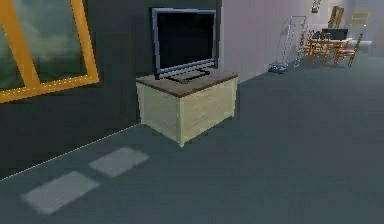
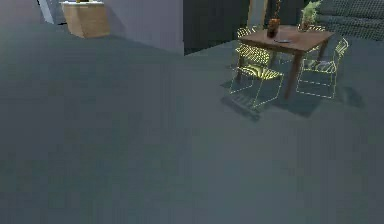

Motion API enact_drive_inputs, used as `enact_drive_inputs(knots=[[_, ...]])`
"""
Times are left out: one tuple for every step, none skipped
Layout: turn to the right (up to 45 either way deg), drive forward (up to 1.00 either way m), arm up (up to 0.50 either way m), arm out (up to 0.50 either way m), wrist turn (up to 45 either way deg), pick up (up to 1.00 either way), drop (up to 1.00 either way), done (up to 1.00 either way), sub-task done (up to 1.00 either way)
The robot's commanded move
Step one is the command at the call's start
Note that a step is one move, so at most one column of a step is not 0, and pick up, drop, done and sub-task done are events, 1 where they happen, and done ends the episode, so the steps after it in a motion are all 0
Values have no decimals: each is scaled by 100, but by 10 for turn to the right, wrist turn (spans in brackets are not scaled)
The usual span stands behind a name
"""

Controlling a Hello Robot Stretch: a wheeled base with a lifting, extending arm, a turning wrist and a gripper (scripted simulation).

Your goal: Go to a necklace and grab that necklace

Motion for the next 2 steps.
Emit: enact_drive_inputs(knots=[[420, 0, 0, 0, 0, 0, 0, 0, 0], [0, 15, 0, 0, 0, 0, 0, 0, 0]])
